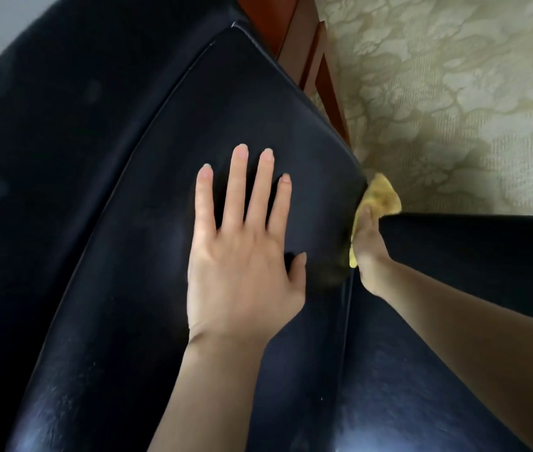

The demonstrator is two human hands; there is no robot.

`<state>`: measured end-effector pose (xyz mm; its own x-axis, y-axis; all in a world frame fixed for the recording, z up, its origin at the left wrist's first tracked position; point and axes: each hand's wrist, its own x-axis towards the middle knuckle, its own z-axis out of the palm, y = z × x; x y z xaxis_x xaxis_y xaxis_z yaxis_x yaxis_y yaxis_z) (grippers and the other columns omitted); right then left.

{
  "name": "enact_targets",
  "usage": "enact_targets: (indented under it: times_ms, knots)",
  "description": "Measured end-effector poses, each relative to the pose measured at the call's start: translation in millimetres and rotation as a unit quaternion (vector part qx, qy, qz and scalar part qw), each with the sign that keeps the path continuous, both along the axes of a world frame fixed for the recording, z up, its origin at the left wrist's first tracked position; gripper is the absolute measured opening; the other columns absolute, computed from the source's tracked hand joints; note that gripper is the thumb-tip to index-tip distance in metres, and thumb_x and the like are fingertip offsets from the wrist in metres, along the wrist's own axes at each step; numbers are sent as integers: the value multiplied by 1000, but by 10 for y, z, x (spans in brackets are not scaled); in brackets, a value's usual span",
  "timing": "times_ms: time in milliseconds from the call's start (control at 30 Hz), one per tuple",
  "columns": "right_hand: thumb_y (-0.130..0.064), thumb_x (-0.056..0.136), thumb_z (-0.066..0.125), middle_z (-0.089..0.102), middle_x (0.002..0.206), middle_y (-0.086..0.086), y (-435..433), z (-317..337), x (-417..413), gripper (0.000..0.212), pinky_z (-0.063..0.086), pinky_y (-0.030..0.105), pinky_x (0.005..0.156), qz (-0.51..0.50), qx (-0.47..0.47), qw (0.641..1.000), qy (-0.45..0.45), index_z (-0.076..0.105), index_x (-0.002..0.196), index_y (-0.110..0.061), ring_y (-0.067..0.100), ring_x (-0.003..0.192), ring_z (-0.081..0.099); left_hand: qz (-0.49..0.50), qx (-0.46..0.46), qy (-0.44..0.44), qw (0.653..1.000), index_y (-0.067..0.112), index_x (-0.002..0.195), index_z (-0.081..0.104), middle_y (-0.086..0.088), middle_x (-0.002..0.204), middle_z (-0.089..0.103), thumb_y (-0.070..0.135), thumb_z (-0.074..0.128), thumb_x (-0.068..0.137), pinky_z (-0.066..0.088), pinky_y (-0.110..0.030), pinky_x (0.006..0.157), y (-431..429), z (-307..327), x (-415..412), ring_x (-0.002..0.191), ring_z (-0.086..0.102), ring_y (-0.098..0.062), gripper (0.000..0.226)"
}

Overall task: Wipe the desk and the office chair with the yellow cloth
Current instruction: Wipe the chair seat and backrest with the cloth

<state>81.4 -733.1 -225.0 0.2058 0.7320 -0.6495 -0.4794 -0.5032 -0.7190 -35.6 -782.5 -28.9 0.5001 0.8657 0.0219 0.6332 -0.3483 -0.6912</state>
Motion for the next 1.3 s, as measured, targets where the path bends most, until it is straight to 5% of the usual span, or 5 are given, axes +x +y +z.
enact_targets:
  times_ms: [333, 500, 667, 800, 1300]
  knots:
    - [-55, 95, 28, 56, 104, -16, -1424, -80, -688, 42, 45, 9, 62, 52, -82, 987, 124, 49, 126, -35, -11, 74, 58, 4, 6, 3, 1000, 16, 153, 12, -11, 161, 0, 58, 28, 88, -8, -56, 114, 14, -10, -2, 147, -7, -34, 79]
    - [-52, 94, 28, 29, 151, -4, -1491, 272, -723, 60, 25, 32, 109, 71, -69, 983, 153, 21, 149, -28, 15, 137, 30, 5, 5, -1, 1000, 17, 153, 13, -10, 161, 1, 59, 27, 89, -8, -55, 115, 9, -1, 8, 147, -7, -33, 78]
    - [-56, 89, 25, -6, 156, -16, -1163, 827, -599, 61, 0, 24, 113, 73, 75, 993, 61, -5, 141, -45, 1, 142, -3, 4, 6, -2, 1000, 16, 153, 16, -9, 161, 5, 57, 18, 93, -3, -54, 116, -9, 8, 36, 147, -4, -32, 72]
    - [-43, 101, 20, -22, 155, -13, -483, 1086, -414, 47, -12, 43, 117, 42, 171, 982, -67, -17, 131, -48, 8, 141, -24, 9, -3, -7, 1000, 16, 151, 22, -9, 160, 9, 55, 16, 92, -2, -54, 117, -4, 2, 44, 147, -1, -31, 72]
    - [-39, 103, 17, 1, 160, -2, 420, 517, -57, 54, 1, 40, 118, -80, 77, 985, -133, 5, 151, -17, 20, 146, 2, 5, 39, 46, 998, 18, 152, 18, -10, 160, 8, 56, 28, 90, -5, -54, 114, 47, -68, -10, 147, -1, -33, 73]
